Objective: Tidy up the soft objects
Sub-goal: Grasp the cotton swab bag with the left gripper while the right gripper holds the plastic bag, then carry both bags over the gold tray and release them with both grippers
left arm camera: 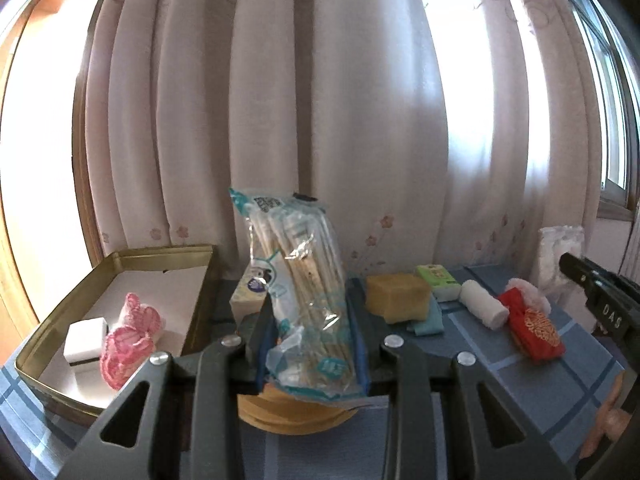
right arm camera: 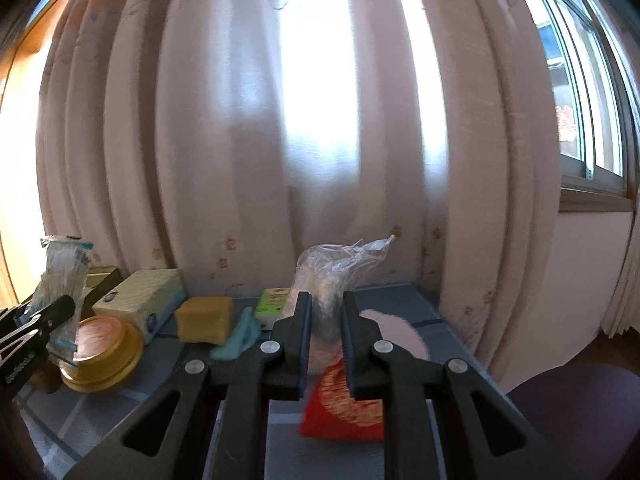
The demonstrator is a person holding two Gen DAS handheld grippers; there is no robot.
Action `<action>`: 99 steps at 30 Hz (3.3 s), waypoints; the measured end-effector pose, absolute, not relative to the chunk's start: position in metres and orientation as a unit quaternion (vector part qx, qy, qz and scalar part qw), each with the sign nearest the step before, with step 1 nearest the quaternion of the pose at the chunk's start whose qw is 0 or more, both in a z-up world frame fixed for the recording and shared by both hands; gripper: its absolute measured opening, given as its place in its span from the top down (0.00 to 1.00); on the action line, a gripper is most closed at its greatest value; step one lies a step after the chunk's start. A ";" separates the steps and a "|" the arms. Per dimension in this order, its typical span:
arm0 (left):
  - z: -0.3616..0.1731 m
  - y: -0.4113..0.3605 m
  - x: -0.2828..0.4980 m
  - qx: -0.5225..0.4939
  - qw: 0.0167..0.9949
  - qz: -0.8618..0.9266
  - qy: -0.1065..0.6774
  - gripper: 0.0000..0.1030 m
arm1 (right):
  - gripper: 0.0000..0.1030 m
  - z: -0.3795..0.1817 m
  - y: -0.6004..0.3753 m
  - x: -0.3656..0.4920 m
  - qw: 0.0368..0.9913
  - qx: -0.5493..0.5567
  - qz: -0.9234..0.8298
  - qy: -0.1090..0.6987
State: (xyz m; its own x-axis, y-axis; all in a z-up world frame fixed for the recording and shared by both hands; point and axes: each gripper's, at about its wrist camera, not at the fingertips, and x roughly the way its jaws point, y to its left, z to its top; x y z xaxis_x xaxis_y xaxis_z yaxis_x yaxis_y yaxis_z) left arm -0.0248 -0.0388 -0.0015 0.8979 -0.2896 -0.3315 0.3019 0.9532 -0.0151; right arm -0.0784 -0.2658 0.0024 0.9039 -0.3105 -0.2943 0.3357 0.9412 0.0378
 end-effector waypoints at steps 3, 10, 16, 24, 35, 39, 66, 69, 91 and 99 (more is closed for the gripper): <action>-0.001 -0.032 -0.026 0.016 0.975 -0.150 0.163 0.70 | 0.85 0.003 -0.247 -0.075 0.977 0.039 -0.155 0.141; -0.001 -0.012 -0.026 0.010 0.978 -0.140 0.157 0.70 | 0.85 0.004 -0.216 -0.068 0.980 0.039 -0.135 0.139; -0.001 0.003 -0.024 -0.001 0.978 -0.136 0.159 0.70 | 0.85 0.003 -0.199 -0.062 0.982 0.035 -0.121 0.143; -0.001 0.013 -0.021 -0.015 0.977 -0.134 0.163 0.70 | 0.85 0.003 -0.172 -0.055 0.984 0.024 -0.099 0.148; 0.005 0.050 -0.020 -0.001 0.981 -0.110 0.161 0.70 | 0.85 0.013 -0.117 -0.023 0.987 0.022 -0.016 0.157; 0.020 0.079 -0.009 -0.001 0.982 -0.095 0.163 0.70 | 0.85 0.035 -0.088 0.005 0.987 0.020 0.028 0.155; 0.024 0.145 0.176 0.003 0.929 -0.067 0.365 0.70 | 0.85 0.031 0.002 0.202 0.939 0.022 0.098 0.330; 0.021 0.138 0.185 0.014 0.924 -0.059 0.376 0.70 | 0.85 0.026 0.003 0.213 0.930 0.028 0.102 0.353; 0.008 0.098 0.236 0.079 0.903 -0.010 0.423 0.01 | 0.38 0.006 0.009 0.253 0.869 0.150 0.165 0.442; 0.030 0.094 0.199 0.062 0.936 -0.013 0.345 0.01 | 0.35 0.025 -0.027 0.203 0.882 0.225 0.175 0.375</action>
